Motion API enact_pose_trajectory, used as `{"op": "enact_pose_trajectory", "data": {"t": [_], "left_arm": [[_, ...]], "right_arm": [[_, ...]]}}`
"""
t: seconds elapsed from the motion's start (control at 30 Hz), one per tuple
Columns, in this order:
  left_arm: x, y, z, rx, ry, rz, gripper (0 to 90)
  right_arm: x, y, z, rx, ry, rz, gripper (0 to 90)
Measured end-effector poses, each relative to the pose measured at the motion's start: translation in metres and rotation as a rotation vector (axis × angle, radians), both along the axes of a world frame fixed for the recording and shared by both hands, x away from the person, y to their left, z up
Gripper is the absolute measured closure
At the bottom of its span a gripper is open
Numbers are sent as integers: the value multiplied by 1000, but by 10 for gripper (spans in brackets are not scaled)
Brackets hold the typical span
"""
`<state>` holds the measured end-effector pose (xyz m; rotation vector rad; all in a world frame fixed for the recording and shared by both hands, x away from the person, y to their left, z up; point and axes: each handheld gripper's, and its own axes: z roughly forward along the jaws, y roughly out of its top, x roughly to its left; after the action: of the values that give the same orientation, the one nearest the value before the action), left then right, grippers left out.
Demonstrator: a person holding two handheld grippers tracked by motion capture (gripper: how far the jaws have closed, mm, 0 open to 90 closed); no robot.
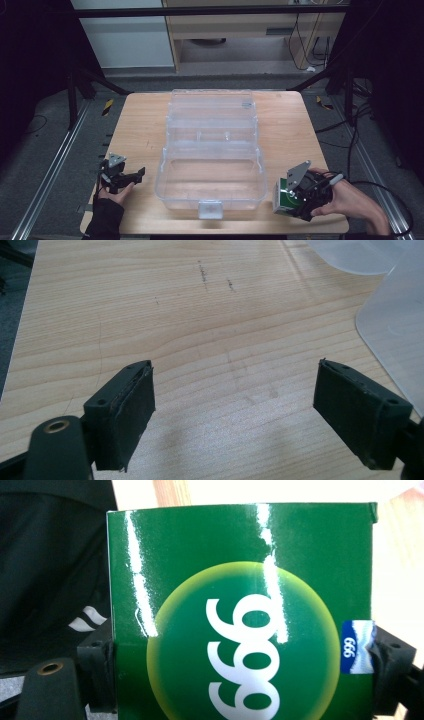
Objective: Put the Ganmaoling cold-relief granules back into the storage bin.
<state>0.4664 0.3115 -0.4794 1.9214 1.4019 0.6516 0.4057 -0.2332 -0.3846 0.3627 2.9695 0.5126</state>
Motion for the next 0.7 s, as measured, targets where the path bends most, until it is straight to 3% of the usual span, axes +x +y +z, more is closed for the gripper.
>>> {"op": "enact_pose_trajectory", "data": {"t": [0.23,0.7], "left_arm": [[0,0,0,0,0,0,162],[0,0,0,1,1,1,162]], "right_arm": [[-6,1,24,6,-14,13,158],[-1,10,54,22,-50,15,158]]}}
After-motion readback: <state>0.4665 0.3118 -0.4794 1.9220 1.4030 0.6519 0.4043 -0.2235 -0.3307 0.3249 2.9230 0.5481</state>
